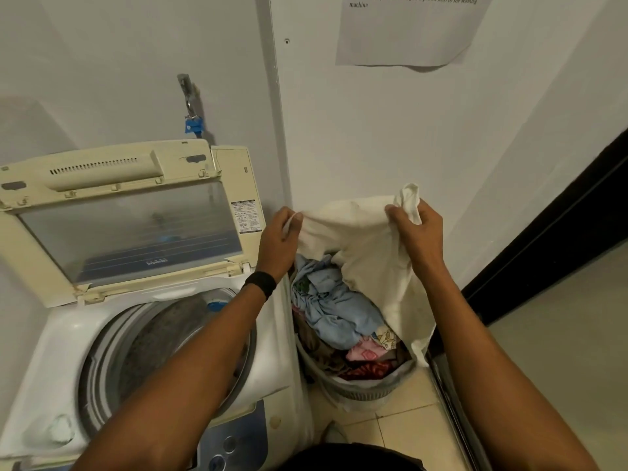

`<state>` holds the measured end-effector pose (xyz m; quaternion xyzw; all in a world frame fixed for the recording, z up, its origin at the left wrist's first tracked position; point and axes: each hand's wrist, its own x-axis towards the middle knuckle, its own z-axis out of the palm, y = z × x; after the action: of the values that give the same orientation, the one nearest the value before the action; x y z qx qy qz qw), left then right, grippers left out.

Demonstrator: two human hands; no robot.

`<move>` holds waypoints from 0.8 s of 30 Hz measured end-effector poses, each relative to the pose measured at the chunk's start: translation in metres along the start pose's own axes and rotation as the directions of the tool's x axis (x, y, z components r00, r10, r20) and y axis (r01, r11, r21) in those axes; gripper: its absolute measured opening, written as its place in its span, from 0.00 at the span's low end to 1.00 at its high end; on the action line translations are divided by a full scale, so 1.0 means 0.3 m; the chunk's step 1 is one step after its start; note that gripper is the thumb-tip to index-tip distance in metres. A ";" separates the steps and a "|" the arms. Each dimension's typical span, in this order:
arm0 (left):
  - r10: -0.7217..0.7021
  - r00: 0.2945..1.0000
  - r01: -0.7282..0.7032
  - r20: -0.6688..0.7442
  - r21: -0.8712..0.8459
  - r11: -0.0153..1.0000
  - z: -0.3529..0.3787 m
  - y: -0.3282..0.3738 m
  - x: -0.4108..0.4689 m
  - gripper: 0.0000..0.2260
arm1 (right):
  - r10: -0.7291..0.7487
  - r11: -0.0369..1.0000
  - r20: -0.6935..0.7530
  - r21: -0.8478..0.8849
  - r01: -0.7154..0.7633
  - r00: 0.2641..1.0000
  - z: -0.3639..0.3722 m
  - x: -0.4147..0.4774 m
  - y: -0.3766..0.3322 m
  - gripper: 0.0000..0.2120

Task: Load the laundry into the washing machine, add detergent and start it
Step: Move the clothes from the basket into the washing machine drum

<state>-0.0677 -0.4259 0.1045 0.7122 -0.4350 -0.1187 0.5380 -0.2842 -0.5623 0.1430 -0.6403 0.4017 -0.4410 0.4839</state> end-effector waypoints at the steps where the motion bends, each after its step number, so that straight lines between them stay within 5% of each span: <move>1: 0.014 1.000 -0.015 -0.028 -0.033 0.999 0.001 0.030 0.015 0.12 | -0.011 1.000 0.027 0.003 0.011 1.000 0.011 -0.007 -0.005 0.16; 5: 0.014 1.000 -0.018 -0.020 -0.208 0.978 0.043 0.125 0.044 0.13 | -0.039 0.999 0.139 -0.002 0.040 0.990 0.083 -0.032 -0.011 0.06; 11: -0.099 0.986 0.133 0.133 -0.280 0.951 0.140 0.146 0.015 0.08 | -0.052 0.996 0.283 0.086 0.028 0.958 0.180 -0.094 -0.046 0.08; 19: -0.106 0.986 0.089 -0.129 -0.131 0.987 0.005 0.088 0.078 0.08 | -0.048 0.993 0.250 -0.097 0.074 0.967 0.043 -0.032 0.013 0.06; 24: 0.014 0.989 0.006 0.147 -0.135 0.991 0.025 0.113 0.060 0.20 | -0.053 0.996 0.279 -0.057 0.072 0.959 0.084 -0.030 -0.017 0.05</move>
<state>-0.0786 -0.4456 0.1365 0.6624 -0.4661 -0.1989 0.5517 -0.2622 -0.5462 0.1428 -0.7238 0.3239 -0.3486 0.4997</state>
